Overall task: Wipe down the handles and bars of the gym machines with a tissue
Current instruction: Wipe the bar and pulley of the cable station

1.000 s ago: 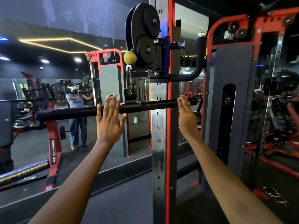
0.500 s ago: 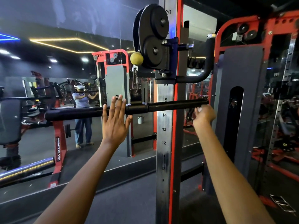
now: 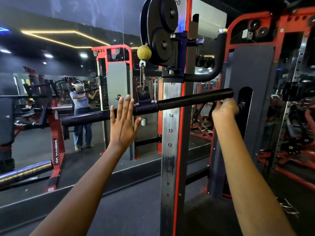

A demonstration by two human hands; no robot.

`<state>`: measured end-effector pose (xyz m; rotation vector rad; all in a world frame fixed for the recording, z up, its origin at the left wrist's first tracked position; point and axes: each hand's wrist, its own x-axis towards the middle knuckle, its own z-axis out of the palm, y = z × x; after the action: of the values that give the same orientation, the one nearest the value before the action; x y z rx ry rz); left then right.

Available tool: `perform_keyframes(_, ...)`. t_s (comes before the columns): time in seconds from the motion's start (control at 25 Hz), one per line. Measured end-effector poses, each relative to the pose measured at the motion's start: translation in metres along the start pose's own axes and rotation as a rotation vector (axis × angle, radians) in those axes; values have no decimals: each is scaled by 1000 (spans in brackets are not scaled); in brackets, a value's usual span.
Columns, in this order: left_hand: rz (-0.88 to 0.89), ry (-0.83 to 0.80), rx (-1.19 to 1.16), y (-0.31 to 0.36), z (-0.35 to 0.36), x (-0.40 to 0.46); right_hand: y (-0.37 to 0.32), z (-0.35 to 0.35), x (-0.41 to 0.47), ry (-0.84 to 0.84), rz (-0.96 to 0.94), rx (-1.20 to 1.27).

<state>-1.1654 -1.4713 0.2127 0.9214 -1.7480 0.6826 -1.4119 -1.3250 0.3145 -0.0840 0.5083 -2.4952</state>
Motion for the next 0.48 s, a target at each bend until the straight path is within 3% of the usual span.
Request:
perform_keyframes(0.16, -8, -6, -46, 3, 1, 0, 33, -16, -13, -95, -51, -112)
perform_keyframes(0.24, -3, 1, -61, 4, 0, 0, 21, -16, -10, -36, -65, -58)
perform_keyframes(0.36, -2, 15, -70, 6, 1, 0, -4, -11, 2, 59, -248, -30)
perform_keyframes(0.48, -24, 16, -93, 11, 1, 0, 19, -15, -3, 84, -394, -280)
